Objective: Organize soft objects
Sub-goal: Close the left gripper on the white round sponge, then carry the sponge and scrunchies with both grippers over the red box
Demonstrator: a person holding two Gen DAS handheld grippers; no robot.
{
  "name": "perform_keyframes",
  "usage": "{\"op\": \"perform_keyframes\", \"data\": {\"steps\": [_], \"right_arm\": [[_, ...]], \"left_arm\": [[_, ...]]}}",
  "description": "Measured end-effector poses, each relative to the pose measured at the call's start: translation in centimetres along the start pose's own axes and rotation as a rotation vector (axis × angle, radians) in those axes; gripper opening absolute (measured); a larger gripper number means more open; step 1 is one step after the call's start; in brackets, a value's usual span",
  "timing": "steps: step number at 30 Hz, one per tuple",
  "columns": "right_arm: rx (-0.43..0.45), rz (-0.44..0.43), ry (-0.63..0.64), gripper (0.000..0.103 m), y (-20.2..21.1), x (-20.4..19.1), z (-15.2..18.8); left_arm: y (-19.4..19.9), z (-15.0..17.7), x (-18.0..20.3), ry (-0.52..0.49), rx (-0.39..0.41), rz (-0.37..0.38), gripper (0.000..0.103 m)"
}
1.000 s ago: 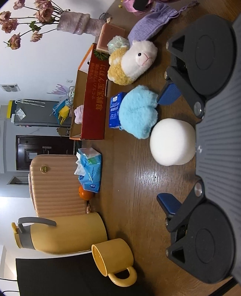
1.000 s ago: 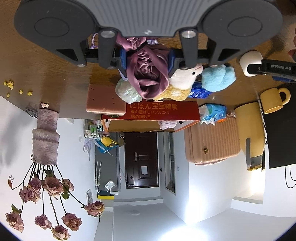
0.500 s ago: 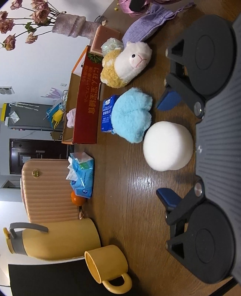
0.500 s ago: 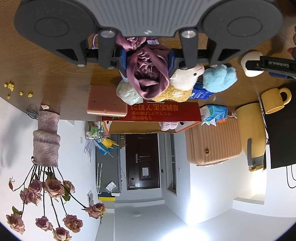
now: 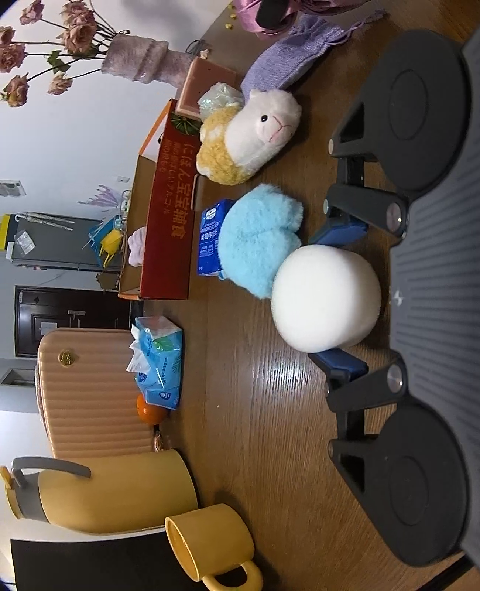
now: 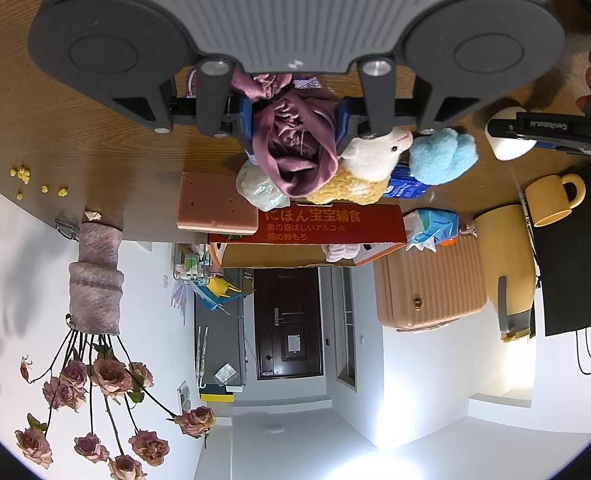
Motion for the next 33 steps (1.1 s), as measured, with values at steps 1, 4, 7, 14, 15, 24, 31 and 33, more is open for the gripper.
{"op": "perform_keyframes", "data": {"steps": [1,4,7,14,15,24,31,33], "right_arm": [[0.0,0.001,-0.001,0.04,0.0,0.0,0.0],[0.0,0.0,-0.004,0.04,-0.1,0.1,0.0],[-0.002,0.004,-0.007,0.04,-0.2,0.2,0.0],[0.005,0.011,-0.018,0.04,-0.4,0.6,-0.5],[0.006,0.013,-0.018,0.04,-0.4,0.6,-0.6],[0.036,0.017,-0.017,0.04,-0.2,1.0,-2.6],[0.075,0.029,-0.02,0.04,-0.4,1.2,-4.7],[0.085,0.032,-0.024,0.04,-0.5,1.4,-5.2]], "left_arm": [[0.1,0.0,-0.1,0.004,0.003,0.0,0.058],[0.3,-0.2,-0.2,0.011,0.02,-0.004,0.058],[0.8,-0.4,-0.2,0.016,0.048,-0.006,0.058],[2.2,-1.2,0.1,0.033,0.103,0.015,0.058],[2.4,-1.4,0.3,0.034,0.107,0.023,0.058],[3.5,-3.2,2.0,0.046,0.16,0.069,0.058],[3.8,-4.7,3.2,0.058,0.195,0.098,0.058],[3.9,-5.2,3.5,0.063,0.203,0.106,0.058]]}}
Point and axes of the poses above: each gripper's, at about its wrist camera, not at the fingertips, and y roughly against the way its jaws point, x to its right, z to its underside, the point moved 3 cm from there along -y, roughly the way its jaws point, and after that the axes turned 13 degrees about y, right-handed, at the moved point
